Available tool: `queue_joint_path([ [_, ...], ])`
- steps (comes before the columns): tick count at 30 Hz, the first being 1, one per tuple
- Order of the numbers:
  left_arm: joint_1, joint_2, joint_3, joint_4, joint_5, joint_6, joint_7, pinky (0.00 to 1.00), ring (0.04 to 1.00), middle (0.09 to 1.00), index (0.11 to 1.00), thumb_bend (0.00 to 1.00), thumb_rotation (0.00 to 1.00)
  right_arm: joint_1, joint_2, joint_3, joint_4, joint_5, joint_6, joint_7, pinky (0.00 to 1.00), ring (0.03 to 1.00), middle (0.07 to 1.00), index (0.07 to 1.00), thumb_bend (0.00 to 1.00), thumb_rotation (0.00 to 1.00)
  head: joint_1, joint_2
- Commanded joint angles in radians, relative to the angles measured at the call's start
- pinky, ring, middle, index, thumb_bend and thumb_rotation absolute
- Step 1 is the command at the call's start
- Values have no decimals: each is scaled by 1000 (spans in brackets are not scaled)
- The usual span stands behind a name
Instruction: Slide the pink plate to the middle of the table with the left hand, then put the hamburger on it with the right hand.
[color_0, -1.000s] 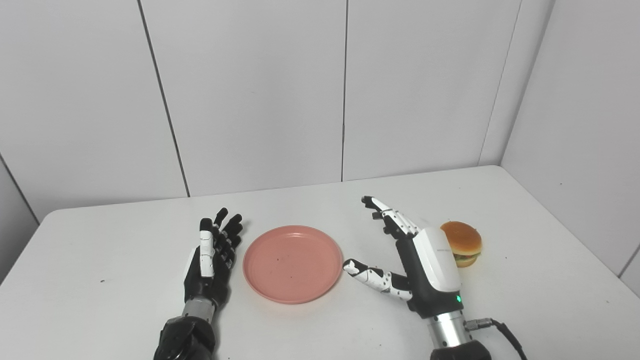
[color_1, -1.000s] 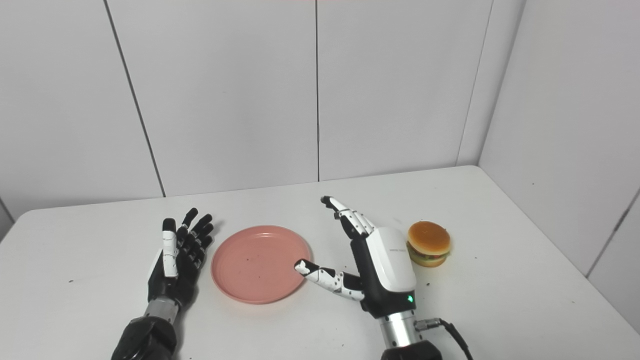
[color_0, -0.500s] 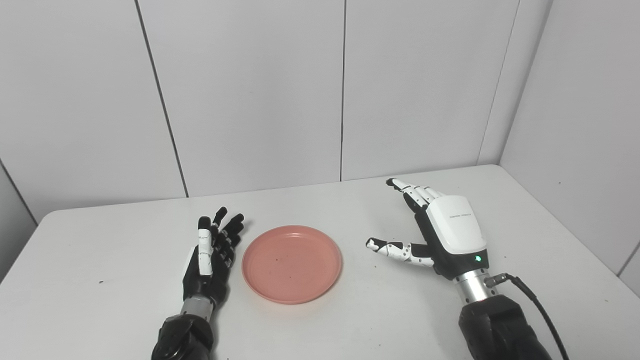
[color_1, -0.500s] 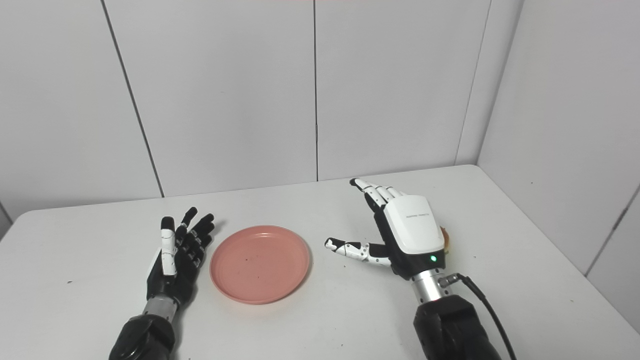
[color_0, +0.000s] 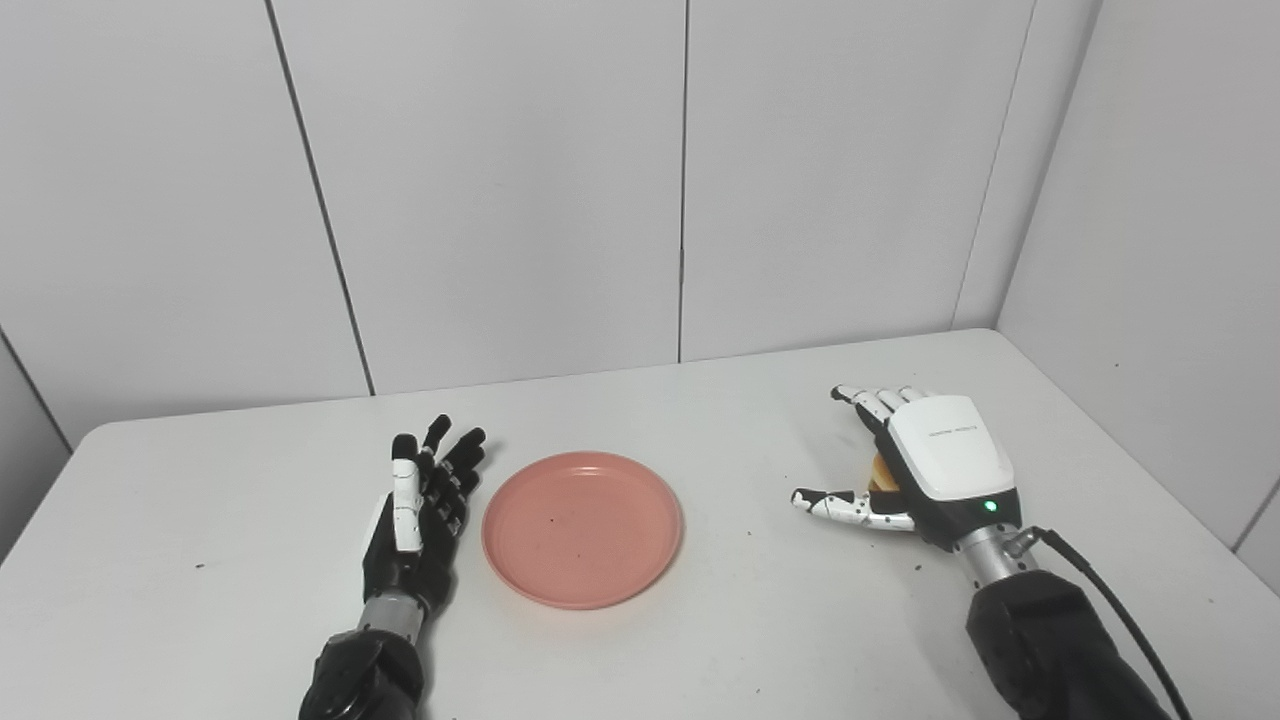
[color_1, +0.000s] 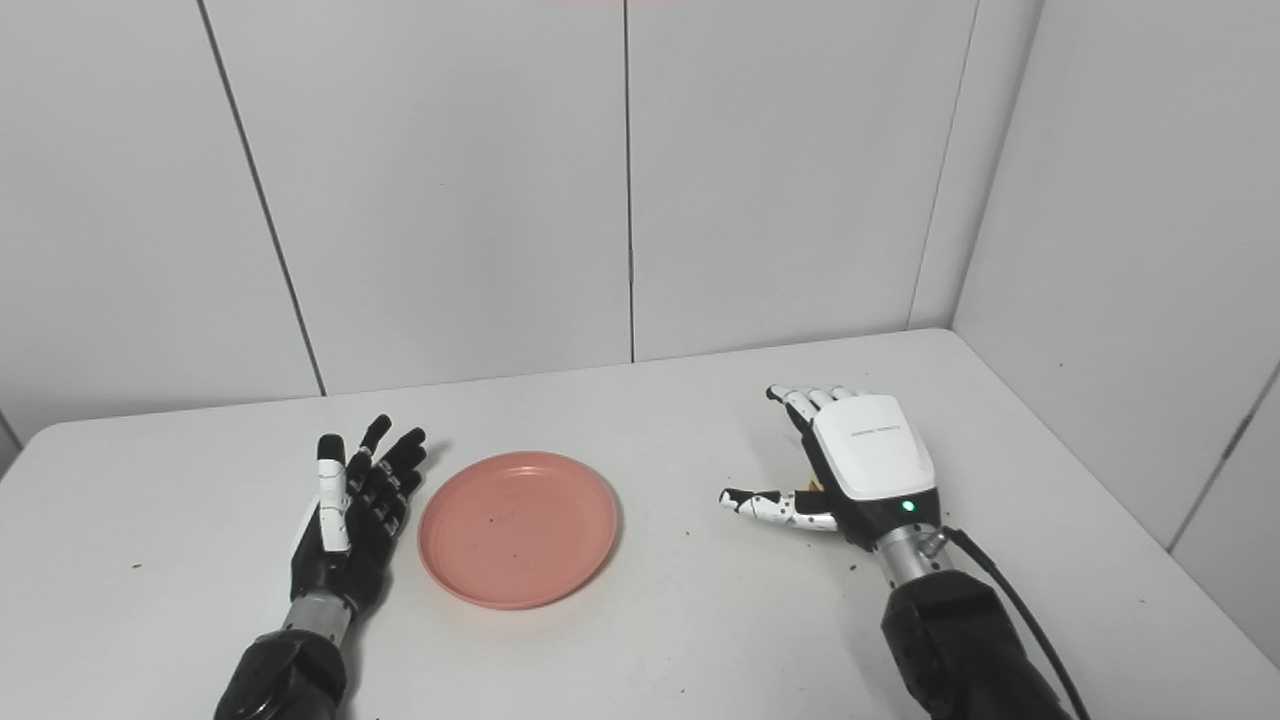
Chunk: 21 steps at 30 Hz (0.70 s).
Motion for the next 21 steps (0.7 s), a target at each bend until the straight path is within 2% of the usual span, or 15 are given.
queue_joint_path([
  [1,-19,1,0,-12,-3,13,-1,1000,933,866,946,996,935,-58,-38,-3,11,13,24,-14,713,759,773,771,710,974,1,2],
  [5,-17,2,-2,-14,-3,16,-4,1000,935,866,950,991,939,-88,-66,20,72,25,8,-19,707,757,769,770,714,972,0,4],
  [10,-12,0,0,-23,-6,22,-3,1000,934,863,949,990,939,-132,-95,58,149,27,20,-11,700,762,772,762,724,997,4,5],
  [21,0,-2,3,-40,-7,32,1,1000,932,864,950,992,938,-185,-120,105,298,61,20,-32,699,750,767,763,733,1000,14,9],
])
